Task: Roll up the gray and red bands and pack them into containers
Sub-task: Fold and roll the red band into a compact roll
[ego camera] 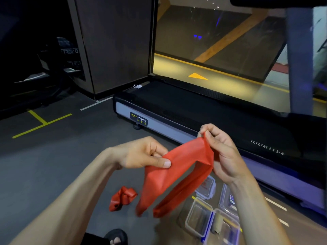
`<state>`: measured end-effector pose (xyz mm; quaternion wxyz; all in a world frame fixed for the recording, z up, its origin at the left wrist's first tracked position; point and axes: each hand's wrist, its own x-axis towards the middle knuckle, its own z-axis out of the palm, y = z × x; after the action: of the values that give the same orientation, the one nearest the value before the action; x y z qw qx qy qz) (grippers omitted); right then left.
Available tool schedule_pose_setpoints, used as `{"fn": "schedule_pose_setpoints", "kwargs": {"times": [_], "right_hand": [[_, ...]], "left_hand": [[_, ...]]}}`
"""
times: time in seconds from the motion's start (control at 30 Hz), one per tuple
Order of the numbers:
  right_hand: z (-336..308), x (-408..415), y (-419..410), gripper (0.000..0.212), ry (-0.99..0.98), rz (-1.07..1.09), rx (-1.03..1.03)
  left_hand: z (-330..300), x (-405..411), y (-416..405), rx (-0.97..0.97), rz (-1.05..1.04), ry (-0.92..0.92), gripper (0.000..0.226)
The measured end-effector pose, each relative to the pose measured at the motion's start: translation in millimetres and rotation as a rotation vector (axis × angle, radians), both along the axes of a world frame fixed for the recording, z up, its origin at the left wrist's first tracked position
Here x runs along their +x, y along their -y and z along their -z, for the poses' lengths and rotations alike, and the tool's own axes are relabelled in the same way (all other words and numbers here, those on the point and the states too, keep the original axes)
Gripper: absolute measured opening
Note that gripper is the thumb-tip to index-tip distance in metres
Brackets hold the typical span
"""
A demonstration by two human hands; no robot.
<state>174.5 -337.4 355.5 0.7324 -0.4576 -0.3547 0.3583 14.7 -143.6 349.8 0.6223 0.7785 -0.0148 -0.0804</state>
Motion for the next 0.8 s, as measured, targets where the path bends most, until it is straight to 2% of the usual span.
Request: {"fn": "schedule_pose_setpoints", "kwargs": {"times": [0.13,0.23,0.33,0.5,0.63,0.7,0.8], "right_hand": [[3,-1,4,0.005,0.053,-0.053,-0.039],[14,-12,-6,0.005,0.183,-0.155,-0.144],[21,-20,-16,0.011,0.244,-0.171,-0.166],[16,-25,-13,0.021,0.067,-0.140,-0.060],[14,-28,-12,0.007,-0.040,-0.171,0.060],[10,-29,-12,0.008,-0.044,-0.198,0.082],[9,-31,-14,0.009,0.098,-0.184,-0.001]], "left_hand": [[-2,-6,-5,-0.329,0.062,0.087,0.010],[-1,-4,1,-0.601,0.066,0.175,0.027],[-1,0,13,-0.781,0.179,0.237,0.020],[-2,1,21,-0.731,0.153,0.244,0.022],[-3,0,17,-0.737,0.172,0.209,0.021],[-2,0,16,-0.675,0.102,0.161,0.023],[-1,3,17,-0.490,0.008,0.134,0.018]]}}
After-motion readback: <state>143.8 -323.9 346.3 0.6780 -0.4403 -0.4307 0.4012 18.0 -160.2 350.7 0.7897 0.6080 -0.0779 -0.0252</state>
